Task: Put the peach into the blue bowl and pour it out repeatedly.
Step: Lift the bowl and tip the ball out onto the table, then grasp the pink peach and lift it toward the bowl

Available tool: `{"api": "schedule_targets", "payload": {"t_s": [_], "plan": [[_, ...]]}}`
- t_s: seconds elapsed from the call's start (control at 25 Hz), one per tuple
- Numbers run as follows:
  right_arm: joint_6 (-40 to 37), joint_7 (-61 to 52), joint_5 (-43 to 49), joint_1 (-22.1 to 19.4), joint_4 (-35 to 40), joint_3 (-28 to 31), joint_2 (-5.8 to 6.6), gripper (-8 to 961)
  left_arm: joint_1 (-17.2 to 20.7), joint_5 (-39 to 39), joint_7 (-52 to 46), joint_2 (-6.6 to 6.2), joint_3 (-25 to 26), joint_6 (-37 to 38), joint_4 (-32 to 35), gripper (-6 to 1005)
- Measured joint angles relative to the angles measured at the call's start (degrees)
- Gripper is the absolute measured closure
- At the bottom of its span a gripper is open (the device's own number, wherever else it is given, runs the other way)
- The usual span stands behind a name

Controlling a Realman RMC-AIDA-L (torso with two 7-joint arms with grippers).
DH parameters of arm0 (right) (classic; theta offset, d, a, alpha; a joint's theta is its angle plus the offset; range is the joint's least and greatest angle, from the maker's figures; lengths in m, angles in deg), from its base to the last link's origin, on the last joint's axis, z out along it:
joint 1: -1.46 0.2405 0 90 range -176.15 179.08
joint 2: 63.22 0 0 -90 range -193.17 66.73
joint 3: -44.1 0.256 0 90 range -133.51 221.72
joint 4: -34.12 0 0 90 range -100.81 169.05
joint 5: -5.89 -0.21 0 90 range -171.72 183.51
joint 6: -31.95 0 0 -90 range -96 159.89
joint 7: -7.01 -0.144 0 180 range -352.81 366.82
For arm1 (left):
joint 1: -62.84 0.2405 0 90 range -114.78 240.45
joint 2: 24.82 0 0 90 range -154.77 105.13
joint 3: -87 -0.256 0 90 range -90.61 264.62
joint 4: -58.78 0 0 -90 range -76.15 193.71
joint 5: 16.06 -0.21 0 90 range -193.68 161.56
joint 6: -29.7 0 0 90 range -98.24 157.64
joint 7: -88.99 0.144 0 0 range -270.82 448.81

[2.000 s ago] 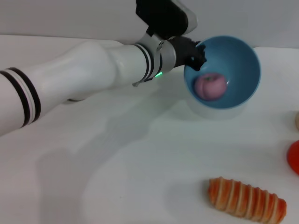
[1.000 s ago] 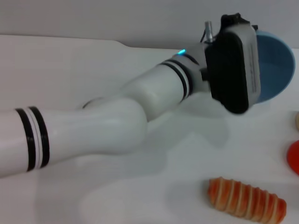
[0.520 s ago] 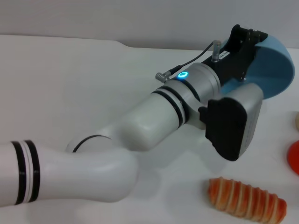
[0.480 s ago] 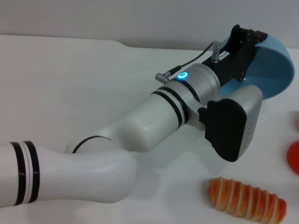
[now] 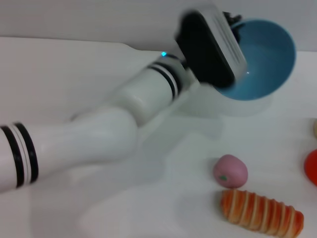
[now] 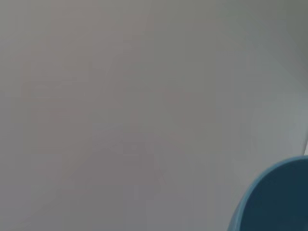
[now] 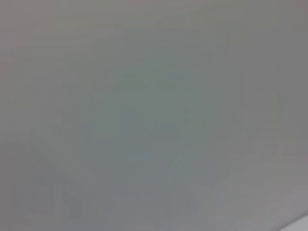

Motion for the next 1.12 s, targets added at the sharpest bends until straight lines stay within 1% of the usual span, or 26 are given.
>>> {"api": "schedule_targets", "payload": {"t_s": [0.12, 0.24, 0.28, 0.36, 0.44, 0.56, 0.64, 0.76, 0.96, 1.12], "plan": [[1.2, -19.2, 12.3, 1.7, 8.2, -4.9, 0.30, 638, -0.4, 2.1, -7.6, -0.11, 5.6, 6.0, -2.0, 1000], [1.1, -40.2, 26.7, 4.4, 17.6, -10.8, 0.60, 643, -1.1, 3.1, -14.8, -0.30, 13.6, 14.7, -4.8, 1000], [0.5, -46.4, 31.8, 5.7, 20.2, -12.9, 0.65, 644, -1.4, 3.1, -15.8, -0.30, 15.2, 16.2, -5.4, 999], [-0.8, -56.3, 40.4, 8.1, 24.0, -17.3, 0.70, 647, -2.0, 3.2, -18.1, -0.34, 18.8, 19.9, -7.3, 999], [-1.5, -62.9, 46.8, 11.2, 25.4, -21.8, 0.72, 650, -2.3, 3.2, -19.0, -0.33, 20.0, 21.1, -8.3, 999], [-1.4, -66.4, 51.5, 15.0, 24.7, -26.5, 0.28, 655, -2.1, 3.2, -19.3, -0.29, 20.2, 21.1, -8.5, 999], [-1.2, -66.6, 52.1, 16.8, 23.3, -28.6, -0.16, 658, -2.1, 3.3, -19.4, -0.25, 20.2, 21.2, -8.6, 999], [0.1, -66.6, 52.2, 18.8, 19.9, -30.5, -0.26, 662, -2.0, 3.4, -20.0, -0.25, 20.3, 21.3, -8.7, 999], [1.9, -66.6, 52.2, 19.6, 16.9, -33.9, -0.34, 670, -2.0, 3.4, -20.0, -0.21, 19.9, 21.2, -8.9, 1000], [2.5, -66.4, 52.1, 19.8, 15.7, -35.1, -0.37, 676, -2.0, 3.4, -20.1, -0.15, 19.9, 21.2, -9.0, 1000]]}}
